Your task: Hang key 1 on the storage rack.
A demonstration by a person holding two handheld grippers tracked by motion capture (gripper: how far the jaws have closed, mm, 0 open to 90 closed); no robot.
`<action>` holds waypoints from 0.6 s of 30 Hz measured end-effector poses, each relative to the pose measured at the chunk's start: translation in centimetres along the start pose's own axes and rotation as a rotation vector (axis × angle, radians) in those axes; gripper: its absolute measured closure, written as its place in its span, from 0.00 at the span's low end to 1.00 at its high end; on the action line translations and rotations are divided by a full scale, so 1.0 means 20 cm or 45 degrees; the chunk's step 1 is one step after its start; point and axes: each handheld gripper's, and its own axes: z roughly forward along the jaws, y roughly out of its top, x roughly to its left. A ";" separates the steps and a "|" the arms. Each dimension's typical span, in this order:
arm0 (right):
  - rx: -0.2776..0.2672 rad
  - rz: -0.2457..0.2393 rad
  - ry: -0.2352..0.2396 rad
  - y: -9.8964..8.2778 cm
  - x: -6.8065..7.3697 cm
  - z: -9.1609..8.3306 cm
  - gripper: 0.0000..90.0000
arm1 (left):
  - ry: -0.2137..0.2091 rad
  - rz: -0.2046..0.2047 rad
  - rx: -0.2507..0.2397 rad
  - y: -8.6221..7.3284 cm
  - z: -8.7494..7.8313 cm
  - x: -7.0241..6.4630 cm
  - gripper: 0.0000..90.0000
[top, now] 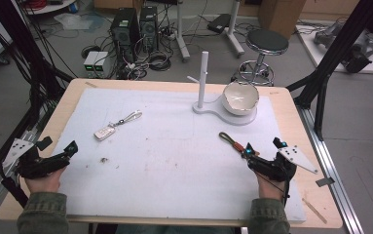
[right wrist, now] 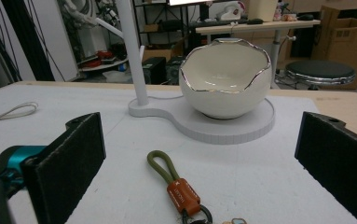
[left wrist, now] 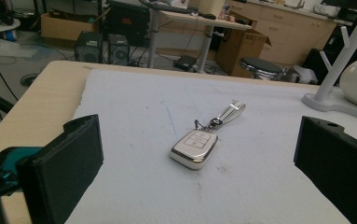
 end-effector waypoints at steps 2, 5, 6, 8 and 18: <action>-0.001 0.011 0.003 0.00 0.00 0.00 0.01 | -0.002 -0.003 -0.001 0.00 0.00 0.00 0.02; 0.001 0.010 0.011 0.00 0.00 0.00 0.01 | -0.002 -0.011 0.002 0.00 0.00 0.01 0.02; -0.006 0.017 0.019 0.00 0.00 0.00 0.01 | -0.005 -0.011 0.004 0.00 0.00 0.01 0.02; -0.011 0.015 0.026 0.00 0.00 0.00 0.01 | -0.009 -0.011 0.004 0.00 0.00 0.01 0.02; 0.011 0.030 0.030 0.00 0.00 0.00 0.01 | -0.019 -0.010 0.008 -0.01 0.00 0.01 0.02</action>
